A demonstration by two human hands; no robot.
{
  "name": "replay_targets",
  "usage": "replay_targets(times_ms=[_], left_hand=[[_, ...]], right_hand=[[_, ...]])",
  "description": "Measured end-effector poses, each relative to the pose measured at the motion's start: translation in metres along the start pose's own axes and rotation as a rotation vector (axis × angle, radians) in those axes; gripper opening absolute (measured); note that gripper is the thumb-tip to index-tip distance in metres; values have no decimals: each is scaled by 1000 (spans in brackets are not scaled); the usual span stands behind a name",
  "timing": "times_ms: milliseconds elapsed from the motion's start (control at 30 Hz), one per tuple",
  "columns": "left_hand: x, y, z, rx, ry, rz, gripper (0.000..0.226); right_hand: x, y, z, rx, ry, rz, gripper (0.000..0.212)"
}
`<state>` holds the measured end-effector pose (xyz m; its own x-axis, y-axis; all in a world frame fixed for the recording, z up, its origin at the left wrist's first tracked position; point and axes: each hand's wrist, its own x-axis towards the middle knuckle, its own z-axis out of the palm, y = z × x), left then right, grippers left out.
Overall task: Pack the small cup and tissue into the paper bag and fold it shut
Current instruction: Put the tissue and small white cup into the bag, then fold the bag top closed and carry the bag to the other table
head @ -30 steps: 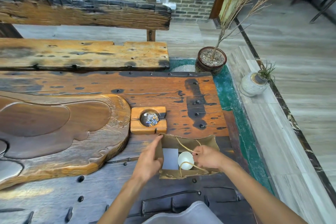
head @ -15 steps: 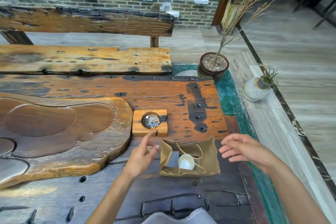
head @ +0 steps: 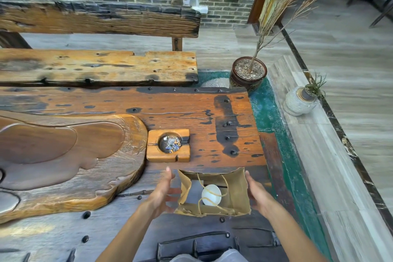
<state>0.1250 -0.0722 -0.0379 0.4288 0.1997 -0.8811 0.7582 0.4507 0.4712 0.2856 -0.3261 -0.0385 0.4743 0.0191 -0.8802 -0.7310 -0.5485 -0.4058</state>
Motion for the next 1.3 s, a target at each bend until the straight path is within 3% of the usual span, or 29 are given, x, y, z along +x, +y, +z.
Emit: replay_targets(times_ms=[167,300,500,600,800,933,1067,1167,1300], left_hand=[[11,-6,8,-24,-46,-1,82],[16,-4,9,-57,-68,-7,77],[21,0,-4,-29,-94,6,54],[15,4,-9,-37,-145,39,33],[14,-4,-13,-121,-114,162,27],[13,-16,-12,-71,-109,216,22],[18,-31,-9,29,-21,269,35],[19,-38,-4,116,20,305,32],[21,-36,1,416,181,463,26]], right_hand=[[4,-2,17,-11,-10,23,71],[7,-2,18,-16,-91,138,96],[-5,-9,7,94,-213,79,48],[-1,-11,4,113,-240,30,43],[4,-1,0,109,-215,-120,38],[5,10,0,-73,-204,-223,33],[-8,15,5,-267,-104,-358,27],[-14,18,10,-377,-23,-472,20],[-12,18,10,-660,100,-609,19]])
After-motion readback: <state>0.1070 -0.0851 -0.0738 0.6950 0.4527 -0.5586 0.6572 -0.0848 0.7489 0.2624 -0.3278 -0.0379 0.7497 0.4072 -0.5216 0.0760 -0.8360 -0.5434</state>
